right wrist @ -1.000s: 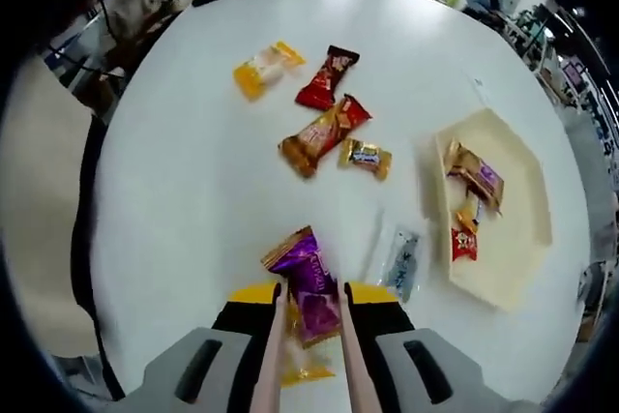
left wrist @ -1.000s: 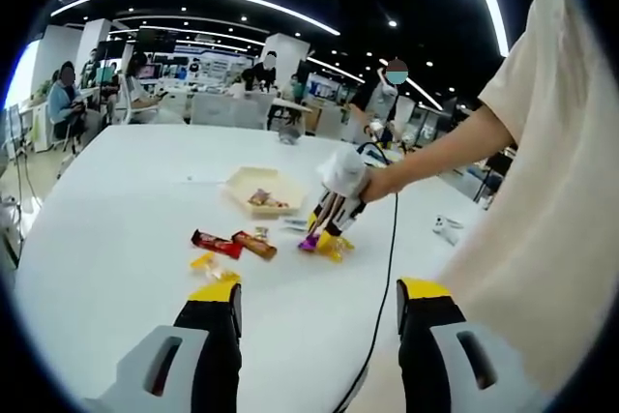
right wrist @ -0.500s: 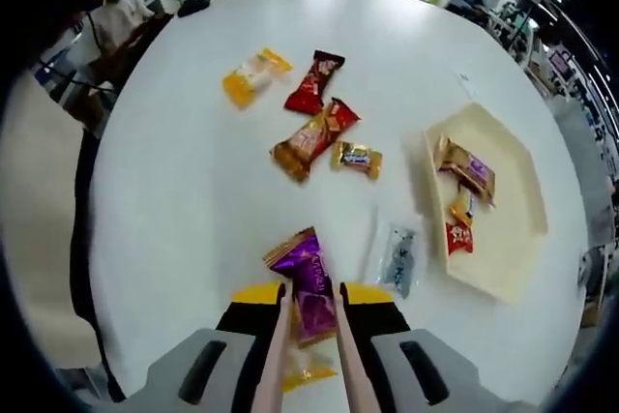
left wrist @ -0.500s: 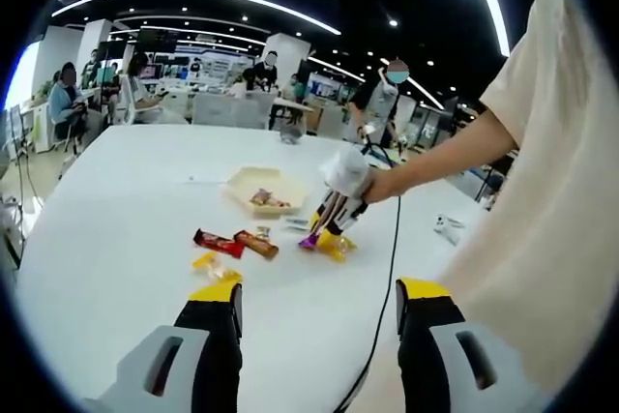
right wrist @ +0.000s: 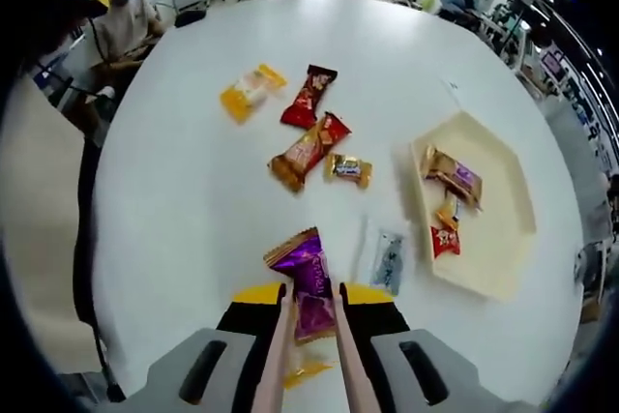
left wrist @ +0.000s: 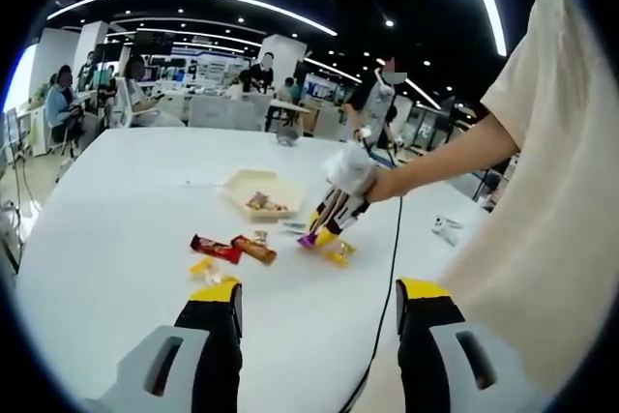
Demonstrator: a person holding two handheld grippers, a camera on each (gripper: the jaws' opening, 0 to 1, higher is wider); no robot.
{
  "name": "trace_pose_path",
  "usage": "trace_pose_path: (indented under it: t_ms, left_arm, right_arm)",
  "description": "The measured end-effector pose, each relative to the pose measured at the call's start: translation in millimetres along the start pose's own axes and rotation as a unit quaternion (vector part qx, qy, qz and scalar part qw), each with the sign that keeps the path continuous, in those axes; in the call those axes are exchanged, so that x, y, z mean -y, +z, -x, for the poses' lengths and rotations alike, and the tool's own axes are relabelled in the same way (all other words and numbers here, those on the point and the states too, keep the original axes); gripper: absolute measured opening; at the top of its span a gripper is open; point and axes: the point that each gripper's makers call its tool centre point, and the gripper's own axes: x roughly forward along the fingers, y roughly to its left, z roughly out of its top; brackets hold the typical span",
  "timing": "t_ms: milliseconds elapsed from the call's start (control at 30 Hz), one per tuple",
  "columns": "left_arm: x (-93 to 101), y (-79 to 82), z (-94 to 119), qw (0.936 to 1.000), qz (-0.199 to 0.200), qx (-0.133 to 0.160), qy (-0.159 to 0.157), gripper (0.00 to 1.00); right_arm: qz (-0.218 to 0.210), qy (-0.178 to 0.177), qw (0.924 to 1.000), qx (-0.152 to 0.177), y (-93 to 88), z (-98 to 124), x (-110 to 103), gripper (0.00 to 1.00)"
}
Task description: Place the target food into the container with the food tongs after gripping and lifting it, then release it inside without dropping or visibly crushing the food.
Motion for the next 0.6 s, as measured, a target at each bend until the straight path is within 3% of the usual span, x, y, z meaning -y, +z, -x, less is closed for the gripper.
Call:
trace_pose_path:
  t_ms: [200, 367, 600]
  left_arm:
    - [-0.2, -3.4, -5, 1.0000, 0.002, -0.006, -0.004, 0.64]
    - [-6.5, 7.5, -7, 0.9999, 0.003, 0.011, 0.007, 0.64]
    - [-9.9, 5.3, -4, 0.9999, 0.000, 0.007, 0.007, 0.65]
  right_arm:
    - [-0.001, 0.001, 0.9999, 0.012, 11.5, 6, 2, 0.21]
    - [0.003, -0.007, 0.9998, 0.019, 20.5, 13, 10, 0.21]
    - [0.006, -0.021, 0.9992, 0.032, 36.6, 26, 24, 0.21]
